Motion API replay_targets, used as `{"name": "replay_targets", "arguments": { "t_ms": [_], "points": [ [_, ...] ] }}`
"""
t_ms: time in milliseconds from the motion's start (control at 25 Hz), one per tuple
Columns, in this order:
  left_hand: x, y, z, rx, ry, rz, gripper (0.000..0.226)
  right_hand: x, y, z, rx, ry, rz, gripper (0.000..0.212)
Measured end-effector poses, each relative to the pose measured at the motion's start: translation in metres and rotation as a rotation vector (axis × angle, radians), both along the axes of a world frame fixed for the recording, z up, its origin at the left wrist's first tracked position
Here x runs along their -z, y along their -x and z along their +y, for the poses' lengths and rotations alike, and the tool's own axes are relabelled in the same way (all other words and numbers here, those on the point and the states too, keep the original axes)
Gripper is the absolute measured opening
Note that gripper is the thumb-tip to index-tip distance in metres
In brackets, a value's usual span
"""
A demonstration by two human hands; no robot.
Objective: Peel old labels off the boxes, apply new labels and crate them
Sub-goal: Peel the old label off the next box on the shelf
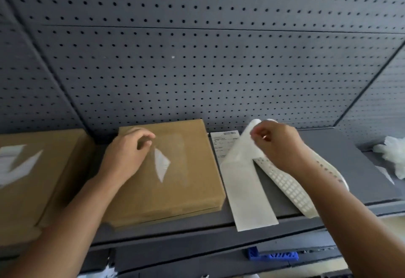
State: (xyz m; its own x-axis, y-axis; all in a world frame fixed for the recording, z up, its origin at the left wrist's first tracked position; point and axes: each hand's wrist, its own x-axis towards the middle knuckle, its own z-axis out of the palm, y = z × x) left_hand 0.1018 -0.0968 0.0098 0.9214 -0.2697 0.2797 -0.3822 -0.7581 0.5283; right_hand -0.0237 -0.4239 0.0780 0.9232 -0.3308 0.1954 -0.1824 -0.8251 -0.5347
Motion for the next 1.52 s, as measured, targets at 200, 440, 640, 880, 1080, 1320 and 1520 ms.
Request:
{"name": "replay_targets", "arguments": {
  "t_ms": [200, 440, 640, 880, 1080, 1320, 1520],
  "points": [
    [0.009, 0.012, 0.020, -0.021, -0.032, 0.023, 0.017, 0.018, -0.033, 0.117, -0.578, 0.004, 0.082, 0.009],
    [0.015, 0.017, 0.025, -0.042, 0.012, -0.034, 0.016, 0.035, -0.051, 0.158, -0.757, 0.006, 0.188, 0.006],
    [0.018, 0.019, 0.029, -0.054, 0.004, -0.042, 0.017, 0.029, -0.060, 0.166, -0.749, 0.063, 0.317, 0.003],
    [0.021, 0.019, 0.031, -0.050, 0.010, -0.036, 0.018, 0.027, -0.064, 0.167, -0.686, 0.011, 0.393, 0.007],
    [0.021, 0.018, 0.030, -0.066, -0.007, -0.032, 0.018, 0.022, -0.066, 0.170, -0.721, 0.070, 0.465, 0.005],
    [0.022, 0.019, 0.031, -0.063, 0.020, -0.041, 0.017, 0.025, -0.065, 0.169, -0.698, 0.018, 0.432, 0.005],
    [0.021, 0.017, 0.031, -0.067, 0.004, -0.049, 0.017, 0.024, -0.068, 0.171, -0.744, 0.081, 0.457, 0.004]
  ]
}}
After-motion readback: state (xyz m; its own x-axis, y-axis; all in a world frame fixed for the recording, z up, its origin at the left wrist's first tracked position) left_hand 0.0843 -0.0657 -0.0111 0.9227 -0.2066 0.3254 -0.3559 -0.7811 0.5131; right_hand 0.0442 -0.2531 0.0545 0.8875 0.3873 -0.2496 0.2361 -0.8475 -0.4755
